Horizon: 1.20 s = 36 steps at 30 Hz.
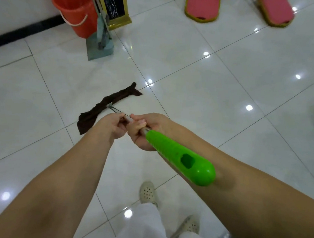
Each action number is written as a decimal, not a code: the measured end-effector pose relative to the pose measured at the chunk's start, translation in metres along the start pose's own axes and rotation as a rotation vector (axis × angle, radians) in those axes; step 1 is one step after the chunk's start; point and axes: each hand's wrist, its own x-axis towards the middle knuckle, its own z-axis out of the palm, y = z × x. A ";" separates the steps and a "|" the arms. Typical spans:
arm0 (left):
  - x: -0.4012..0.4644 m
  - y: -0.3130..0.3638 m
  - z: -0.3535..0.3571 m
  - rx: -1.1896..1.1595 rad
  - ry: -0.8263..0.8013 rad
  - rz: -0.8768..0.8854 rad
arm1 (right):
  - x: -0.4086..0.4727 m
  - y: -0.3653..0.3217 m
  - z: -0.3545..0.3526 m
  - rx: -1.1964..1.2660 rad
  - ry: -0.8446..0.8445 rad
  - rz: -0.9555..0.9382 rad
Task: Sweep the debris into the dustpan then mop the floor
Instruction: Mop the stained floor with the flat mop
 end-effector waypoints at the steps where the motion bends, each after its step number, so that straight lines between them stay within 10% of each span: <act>1: 0.002 -0.003 0.008 0.000 -0.009 0.002 | -0.006 -0.002 -0.006 0.047 -0.046 0.021; 36: -0.178 -0.368 0.271 0.086 -0.355 -0.315 | -0.268 0.128 -0.425 0.381 0.047 -0.101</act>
